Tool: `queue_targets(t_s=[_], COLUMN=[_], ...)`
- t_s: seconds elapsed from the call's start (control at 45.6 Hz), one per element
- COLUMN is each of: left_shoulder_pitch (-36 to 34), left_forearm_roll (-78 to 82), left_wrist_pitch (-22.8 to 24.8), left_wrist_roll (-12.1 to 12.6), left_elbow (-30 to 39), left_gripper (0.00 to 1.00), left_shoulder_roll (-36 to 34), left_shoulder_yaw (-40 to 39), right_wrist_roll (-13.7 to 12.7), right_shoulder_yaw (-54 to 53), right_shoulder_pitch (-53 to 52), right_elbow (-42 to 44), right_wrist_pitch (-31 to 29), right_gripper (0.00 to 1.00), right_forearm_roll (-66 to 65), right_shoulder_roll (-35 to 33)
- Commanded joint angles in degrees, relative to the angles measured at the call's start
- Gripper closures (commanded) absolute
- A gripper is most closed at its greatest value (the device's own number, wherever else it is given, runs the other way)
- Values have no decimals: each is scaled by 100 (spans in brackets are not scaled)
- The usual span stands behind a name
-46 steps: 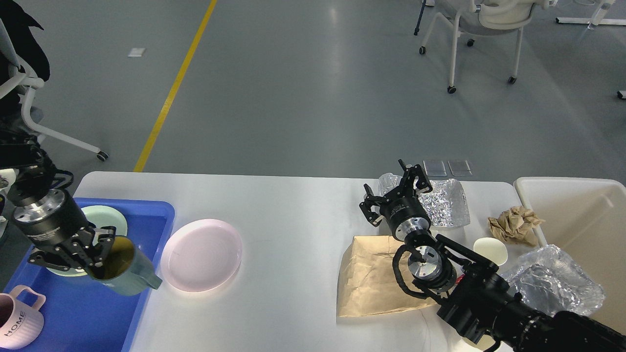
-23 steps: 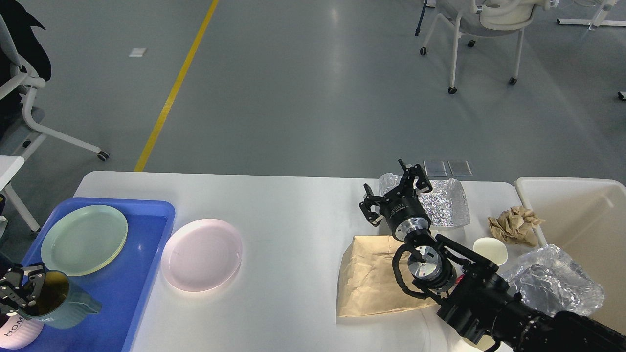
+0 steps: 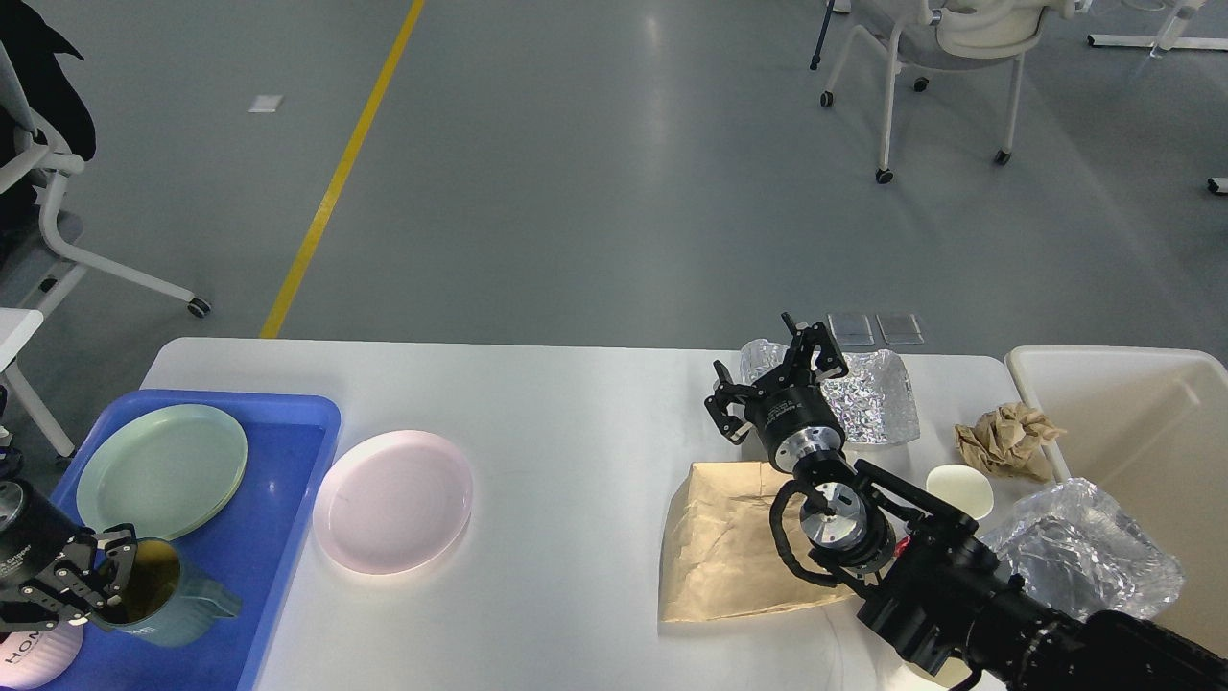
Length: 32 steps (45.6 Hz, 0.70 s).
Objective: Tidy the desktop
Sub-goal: 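Carry the mug onto the blue tray and release it, then move the left gripper to the pink plate and grasp its rim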
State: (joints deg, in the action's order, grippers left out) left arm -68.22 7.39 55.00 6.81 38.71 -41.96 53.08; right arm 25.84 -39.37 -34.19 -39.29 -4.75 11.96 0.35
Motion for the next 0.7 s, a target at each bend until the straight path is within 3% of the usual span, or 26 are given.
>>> queue_targets(t_s=[0.0, 0.11, 0.219, 0.373, 0.527, 0.68], left_shoulder_pitch=[1, 28, 89, -16, -508, -1105], left_forearm_roll=[-9, 0, 0, 0, 0, -97], left_wrist_pitch=[0, 0, 0, 0, 0, 0], left_wrist_roll=[-4, -4, -4, -4, -13, -110], left_elbow=[-4, 5, 5, 5, -4, -13], left_gripper=[71, 65, 51, 13, 8, 8], left_shoulder_roll=[-5, 3, -5, -58, -295, -287], left_shoulder_yaw=[0, 18, 18, 105, 167, 869], right_wrist_roll=[0, 0, 0, 0, 0, 0], right_shoulder_yaw=[0, 0, 0, 0, 0, 0], right_shoulder_pitch=[0, 0, 0, 0, 0, 0], right_elbow=[0, 0, 0, 0, 0, 0], right_wrist_pitch=[0, 0, 0, 0, 0, 0], right_gripper=[0, 0, 0, 0, 0, 0], right_forearm_roll=[0, 0, 8, 0, 0, 0], right_shoulder_roll=[0, 0, 0, 0, 0, 0])
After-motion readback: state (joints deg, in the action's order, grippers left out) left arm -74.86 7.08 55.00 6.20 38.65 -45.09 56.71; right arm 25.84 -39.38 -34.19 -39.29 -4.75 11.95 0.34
